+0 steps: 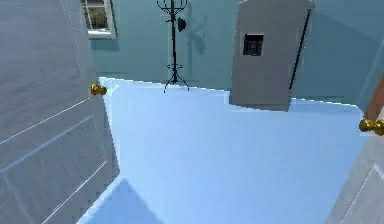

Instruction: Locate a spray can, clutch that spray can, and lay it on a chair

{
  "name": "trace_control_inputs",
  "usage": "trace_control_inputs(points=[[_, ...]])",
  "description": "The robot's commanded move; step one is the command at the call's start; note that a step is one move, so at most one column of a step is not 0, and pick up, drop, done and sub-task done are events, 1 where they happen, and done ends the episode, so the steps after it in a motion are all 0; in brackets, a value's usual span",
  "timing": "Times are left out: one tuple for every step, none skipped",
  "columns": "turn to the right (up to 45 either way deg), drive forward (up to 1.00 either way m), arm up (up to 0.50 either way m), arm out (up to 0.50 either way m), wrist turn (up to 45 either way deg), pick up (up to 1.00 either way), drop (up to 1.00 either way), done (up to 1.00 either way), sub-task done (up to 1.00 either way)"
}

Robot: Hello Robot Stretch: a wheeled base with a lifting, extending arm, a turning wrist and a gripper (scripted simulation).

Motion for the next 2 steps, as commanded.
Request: trace_control_inputs(points=[[0.0, 1.0, 0.0, 0.0, 0.0, 0.0, 0.0, 0.0, 0.0], [6.0, 0.0, 0.0, 0.0, 0.0, 0.0, 0.0, 0.0, 0.0]])
